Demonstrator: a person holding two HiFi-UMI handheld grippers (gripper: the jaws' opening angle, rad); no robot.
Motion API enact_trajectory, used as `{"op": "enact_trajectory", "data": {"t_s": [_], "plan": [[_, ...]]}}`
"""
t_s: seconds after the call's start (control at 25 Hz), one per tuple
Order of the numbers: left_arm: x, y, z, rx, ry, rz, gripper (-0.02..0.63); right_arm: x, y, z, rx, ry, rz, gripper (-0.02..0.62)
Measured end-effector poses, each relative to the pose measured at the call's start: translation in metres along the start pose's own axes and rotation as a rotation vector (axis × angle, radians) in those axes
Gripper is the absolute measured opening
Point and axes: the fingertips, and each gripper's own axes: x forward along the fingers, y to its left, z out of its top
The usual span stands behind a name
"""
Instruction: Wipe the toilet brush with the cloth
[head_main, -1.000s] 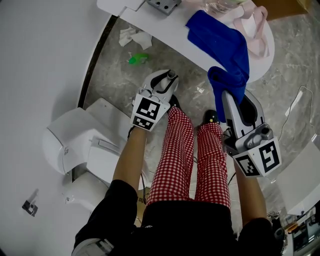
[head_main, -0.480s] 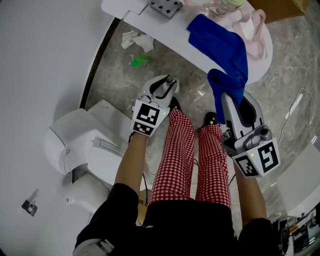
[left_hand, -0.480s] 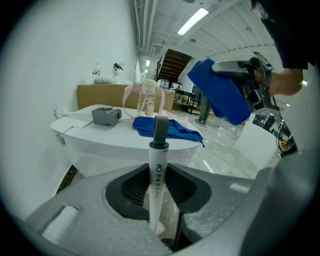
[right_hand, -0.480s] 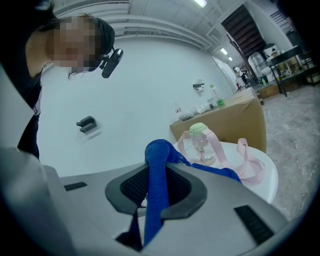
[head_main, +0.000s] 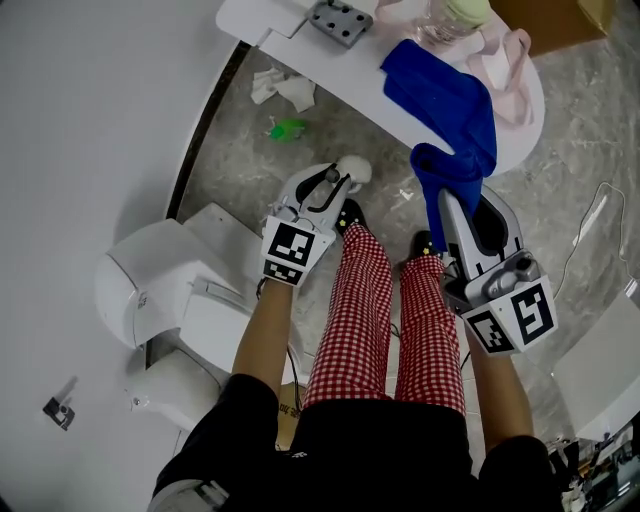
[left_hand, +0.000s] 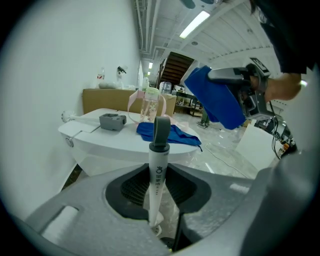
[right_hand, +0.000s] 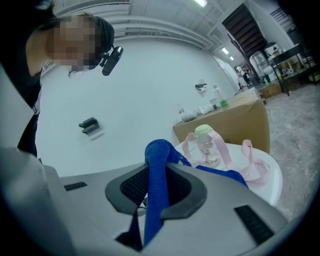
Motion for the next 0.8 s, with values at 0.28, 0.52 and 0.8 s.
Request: {"op": "enact_trajectory", "data": {"t_s": [0.28,0.52,0.8], "plan": [[-0.015,-0.004,0.017,0.001,-0.038,0.009,0.102,-0.002,0.007,0.009,-0.013,-0.009,0.011,0.064],[-0.031,-0.009,0.038,0.010,-0.074,0.025,0.101,-0.007,0.013,0.017,-0.013,-0.024,0.010,0.064],[-0.050,-0.019,0.060,0.019,-0.105,0.035,0.101,-0.011,0.016,0.027,0.002,-0.053,0.005,0.064]]}}
